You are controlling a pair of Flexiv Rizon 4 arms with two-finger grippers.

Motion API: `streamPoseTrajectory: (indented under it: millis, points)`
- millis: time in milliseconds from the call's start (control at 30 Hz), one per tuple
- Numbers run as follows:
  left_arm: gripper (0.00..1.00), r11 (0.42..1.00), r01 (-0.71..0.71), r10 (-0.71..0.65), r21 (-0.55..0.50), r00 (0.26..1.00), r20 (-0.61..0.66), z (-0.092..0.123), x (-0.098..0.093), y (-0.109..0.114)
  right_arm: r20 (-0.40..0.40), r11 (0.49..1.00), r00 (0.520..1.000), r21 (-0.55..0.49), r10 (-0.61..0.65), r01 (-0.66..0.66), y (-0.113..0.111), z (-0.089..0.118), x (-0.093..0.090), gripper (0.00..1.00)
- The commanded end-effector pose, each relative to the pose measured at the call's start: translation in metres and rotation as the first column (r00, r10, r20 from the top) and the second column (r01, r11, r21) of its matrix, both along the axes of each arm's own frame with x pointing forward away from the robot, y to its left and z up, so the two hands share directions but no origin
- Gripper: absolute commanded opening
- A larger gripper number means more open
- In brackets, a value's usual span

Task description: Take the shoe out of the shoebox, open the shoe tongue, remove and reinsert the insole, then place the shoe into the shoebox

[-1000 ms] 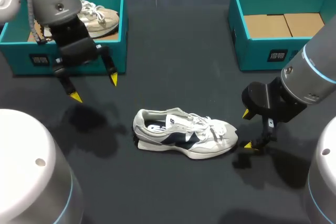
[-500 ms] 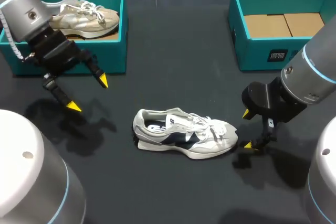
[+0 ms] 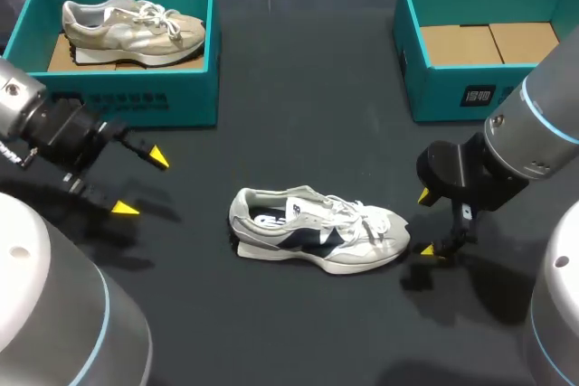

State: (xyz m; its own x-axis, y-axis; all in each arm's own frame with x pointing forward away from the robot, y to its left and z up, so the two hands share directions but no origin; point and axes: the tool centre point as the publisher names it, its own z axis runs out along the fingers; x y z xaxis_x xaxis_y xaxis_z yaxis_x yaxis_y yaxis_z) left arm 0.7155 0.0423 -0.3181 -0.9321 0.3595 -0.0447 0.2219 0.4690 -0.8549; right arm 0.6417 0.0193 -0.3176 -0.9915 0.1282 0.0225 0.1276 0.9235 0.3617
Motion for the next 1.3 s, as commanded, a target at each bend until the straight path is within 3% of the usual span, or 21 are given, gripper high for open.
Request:
streamPoseTrajectory:
  millis: [33, 133, 633, 833, 1300]
  points:
    - [1.0, 0.991, -0.116, 0.118, -0.071, 0.993, 0.014, -0.011, -0.004, 0.004, 0.003, 1.0, 1.0, -0.002, -0.002, 0.002, 0.0, 0.0, -0.002, 1.0]
    - [1.0, 0.987, -0.145, 0.141, -0.069, 0.988, -0.06, -0.019, -0.002, 0.007, 0.003, 1.0, 1.0, -0.002, -0.002, 0.002, 0.0, 0.0, -0.002, 1.0]
    - [1.0, 0.987, -0.145, 0.141, -0.069, 0.988, -0.06, -0.019, -0.002, 0.007, 0.003, 1.0, 1.0, -0.002, -0.002, 0.002, 0.0, 0.0, -0.002, 1.0]
    - [1.0, 0.971, -0.196, 0.181, -0.136, 0.977, -0.114, -0.035, 0.002, 0.005, 0.003, 1.0, 1.0, -0.002, -0.002, 0.002, 0.0, 0.0, -0.002, 1.0]
    - [1.0, 0.958, -0.245, 0.223, -0.146, 0.963, -0.153, -0.056, -0.002, -0.006, 0.003, 1.0, 1.0, -0.002, -0.002, 0.002, 0.0, 0.0, -0.002, 1.0]
